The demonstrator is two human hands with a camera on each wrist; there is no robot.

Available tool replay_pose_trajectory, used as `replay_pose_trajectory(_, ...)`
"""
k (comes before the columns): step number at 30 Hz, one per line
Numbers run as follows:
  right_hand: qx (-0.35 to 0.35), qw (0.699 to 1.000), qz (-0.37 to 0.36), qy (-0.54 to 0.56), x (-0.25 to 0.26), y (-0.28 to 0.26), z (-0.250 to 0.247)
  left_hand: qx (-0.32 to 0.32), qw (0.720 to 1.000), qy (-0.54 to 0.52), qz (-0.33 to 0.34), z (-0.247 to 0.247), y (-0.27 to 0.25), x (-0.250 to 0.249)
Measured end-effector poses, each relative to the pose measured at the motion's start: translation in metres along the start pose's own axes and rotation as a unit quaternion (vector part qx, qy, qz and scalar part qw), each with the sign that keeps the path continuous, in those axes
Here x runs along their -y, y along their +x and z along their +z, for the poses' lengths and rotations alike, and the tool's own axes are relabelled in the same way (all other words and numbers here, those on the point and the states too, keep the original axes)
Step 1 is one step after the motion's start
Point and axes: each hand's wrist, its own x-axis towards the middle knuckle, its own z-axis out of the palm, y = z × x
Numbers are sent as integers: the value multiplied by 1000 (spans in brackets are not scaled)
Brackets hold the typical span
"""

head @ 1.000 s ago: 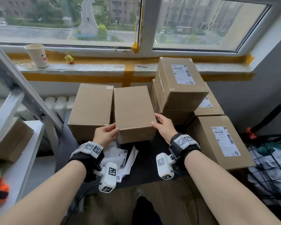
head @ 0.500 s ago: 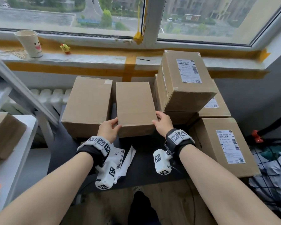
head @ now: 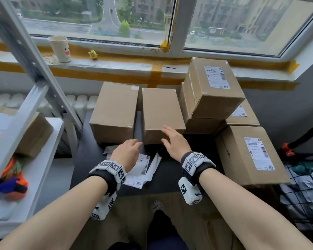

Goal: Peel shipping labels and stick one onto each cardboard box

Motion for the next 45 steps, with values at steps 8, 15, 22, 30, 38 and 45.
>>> replay_pose_trajectory(8,88,996,2,0,18,-48,73,-2,995,60,77,45,-62,28)
replay_pose_trajectory(15,137,990,-10,-34,12,-72,128,27,996,34,84,87,-88,38)
replay_pose_trajectory(22,112,990,-43,-74,5,-72,154,53,998,15,26,114,-94,52)
replay_pose_trajectory(30,90,987,-72,-107,0,-65,156,2,998,-65,-8,111,-89,50)
replay_pose_trajectory(38,46,983,-114,-137,-4,-68,161,22,984,-126,-124,105,-72,38)
replay_pose_trajectory(45,45,984,-116,-127,-3,-66,155,-25,980,-151,-127,104,-60,42)
